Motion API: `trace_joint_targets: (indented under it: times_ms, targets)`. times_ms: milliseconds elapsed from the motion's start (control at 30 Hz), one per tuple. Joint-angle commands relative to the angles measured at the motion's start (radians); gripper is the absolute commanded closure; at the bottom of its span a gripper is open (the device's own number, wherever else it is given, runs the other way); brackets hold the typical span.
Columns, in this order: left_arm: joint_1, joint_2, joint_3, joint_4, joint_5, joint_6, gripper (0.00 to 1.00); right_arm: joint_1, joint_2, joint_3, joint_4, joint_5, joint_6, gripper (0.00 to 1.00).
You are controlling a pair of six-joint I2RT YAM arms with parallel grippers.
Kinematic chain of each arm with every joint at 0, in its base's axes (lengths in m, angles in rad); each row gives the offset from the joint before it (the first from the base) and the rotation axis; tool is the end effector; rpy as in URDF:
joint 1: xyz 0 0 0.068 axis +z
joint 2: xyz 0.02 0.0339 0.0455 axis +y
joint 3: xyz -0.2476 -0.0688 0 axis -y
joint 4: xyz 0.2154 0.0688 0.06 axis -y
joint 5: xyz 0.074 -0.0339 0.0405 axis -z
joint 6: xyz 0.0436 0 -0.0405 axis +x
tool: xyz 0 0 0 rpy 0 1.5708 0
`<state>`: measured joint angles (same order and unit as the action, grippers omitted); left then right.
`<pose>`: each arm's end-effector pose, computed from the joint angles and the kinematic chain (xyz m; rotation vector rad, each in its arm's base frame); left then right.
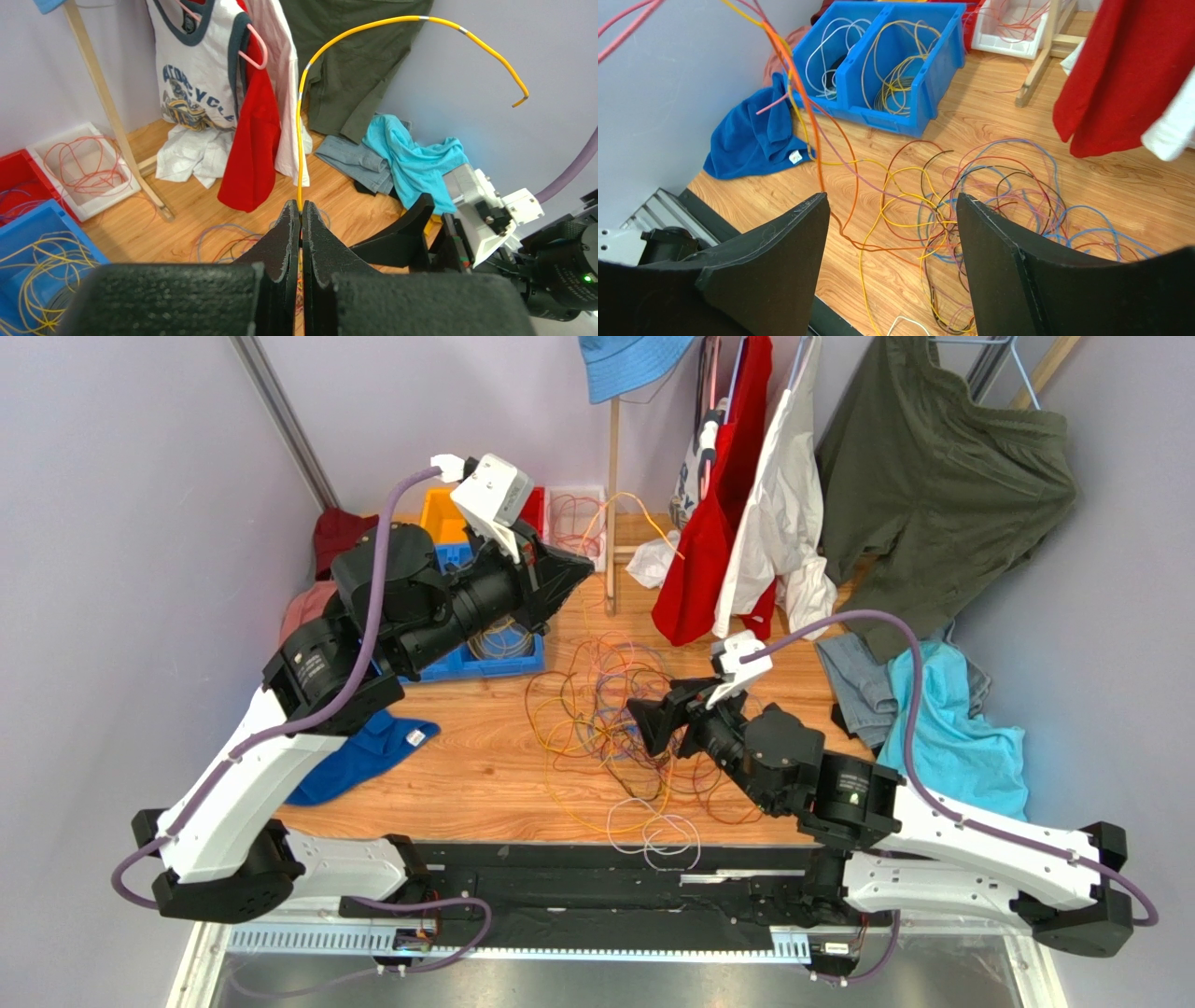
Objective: Untangle the cables
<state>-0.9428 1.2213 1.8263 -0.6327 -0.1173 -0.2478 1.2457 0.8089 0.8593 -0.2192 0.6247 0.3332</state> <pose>0.1190 -0.1552 0.5147 0.4759 1.5921 -0.8242 0.0781 0.1520 0.3450 -0.3304 1.7166 0.6271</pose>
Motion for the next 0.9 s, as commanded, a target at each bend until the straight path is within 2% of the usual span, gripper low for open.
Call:
trace_joint_targets:
  times_ms: [0,233,333,367,400,467,500,633,667,800,867]
  targets:
    - [-0.005,0.001,0.024,0.004,0.025,0.005,1.00,0.000,0.029,0.067,0.075,-0.033,-0.036,0.29]
    - [-0.005,-0.003,0.021,0.001,0.045,0.001,1.00,-0.011,0.082,0.093,0.132,-0.052,-0.065,0.32]
    - [-0.005,-0.011,0.008,0.004,0.053,-0.005,1.00,-0.034,0.127,0.103,0.150,-0.092,-0.060,0.40]
    - [-0.005,-0.013,0.001,0.004,0.056,-0.007,1.00,-0.046,0.137,0.104,0.156,-0.105,-0.051,0.45]
    - [-0.005,-0.014,-0.002,0.005,0.056,-0.007,1.00,-0.058,0.160,0.107,0.155,-0.143,-0.042,0.62]
    - [-0.005,-0.020,-0.009,0.005,0.057,-0.004,1.00,-0.110,0.177,0.098,0.143,-0.160,-0.002,0.81]
    - [-0.005,-0.019,-0.009,0.001,0.054,-0.002,1.00,-0.149,0.190,0.092,0.129,-0.164,0.016,1.00]
    - [-0.005,-0.020,0.007,-0.024,-0.022,0.022,1.00,-0.258,0.147,-0.021,0.084,-0.142,0.131,1.00]
    - [-0.005,-0.020,0.014,-0.030,-0.039,0.027,1.00,-0.290,0.132,-0.089,0.075,-0.154,0.206,1.00]
    - [-0.005,-0.008,0.083,-0.032,-0.097,0.064,1.00,-0.496,0.111,-0.250,0.067,-0.290,0.375,1.00]
    - [-0.005,0.003,0.157,-0.036,-0.116,0.077,1.00,-0.548,0.131,-0.305,0.078,-0.360,0.432,1.00]
